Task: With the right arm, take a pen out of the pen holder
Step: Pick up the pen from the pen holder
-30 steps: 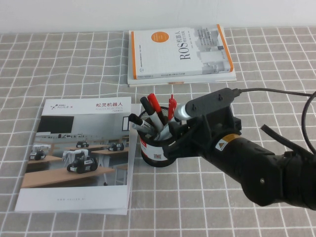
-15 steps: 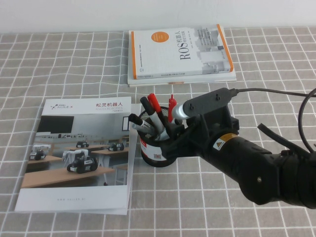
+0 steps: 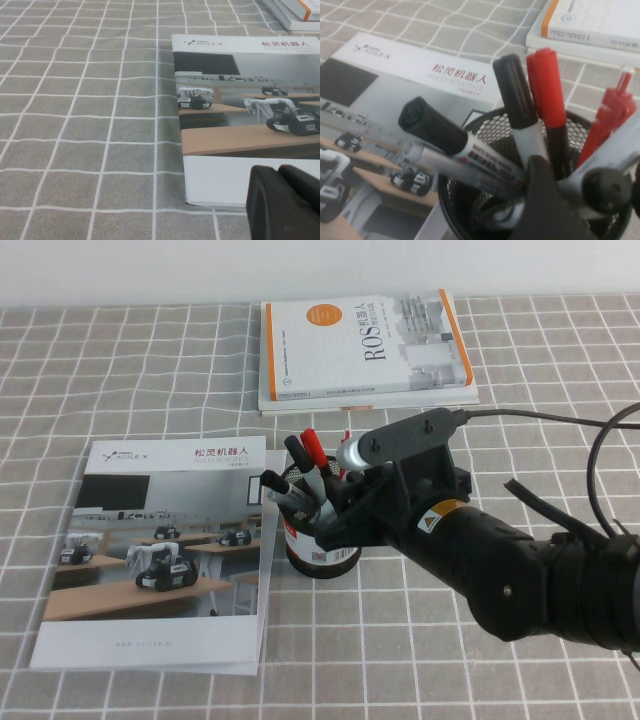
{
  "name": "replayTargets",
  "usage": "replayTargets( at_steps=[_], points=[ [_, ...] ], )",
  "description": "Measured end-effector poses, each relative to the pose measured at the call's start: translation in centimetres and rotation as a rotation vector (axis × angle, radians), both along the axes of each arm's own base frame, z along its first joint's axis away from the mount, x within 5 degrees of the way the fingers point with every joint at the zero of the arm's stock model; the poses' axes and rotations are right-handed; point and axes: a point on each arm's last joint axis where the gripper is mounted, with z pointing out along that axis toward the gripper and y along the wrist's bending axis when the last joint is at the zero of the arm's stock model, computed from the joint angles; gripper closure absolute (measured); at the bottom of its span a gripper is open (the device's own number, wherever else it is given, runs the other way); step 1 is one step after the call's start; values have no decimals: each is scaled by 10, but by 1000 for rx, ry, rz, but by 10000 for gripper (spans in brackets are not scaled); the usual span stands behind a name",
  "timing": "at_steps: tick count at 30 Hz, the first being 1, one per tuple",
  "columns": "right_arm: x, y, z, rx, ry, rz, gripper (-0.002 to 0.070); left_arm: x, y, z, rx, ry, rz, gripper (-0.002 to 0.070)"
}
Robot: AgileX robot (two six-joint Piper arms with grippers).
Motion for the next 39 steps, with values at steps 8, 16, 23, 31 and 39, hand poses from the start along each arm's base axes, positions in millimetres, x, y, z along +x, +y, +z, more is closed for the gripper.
replayTargets(
  at_steps=[8,16,23,31,39],
  points=[
    [0,0,-2,-5,6,1,369,0,0,0,0,0,0,678],
    [2,0,0,5,-19,-12,409,0,0,0,0,0,0,678],
    [2,0,0,6,-20,-13,481,0,0,0,0,0,0,678],
    [2,0,1,10,-26,-17,488,0,0,0,0,0,0,678],
    [2,0,1,45,-6,-33,393,0,0,0,0,0,0,678]
  ],
)
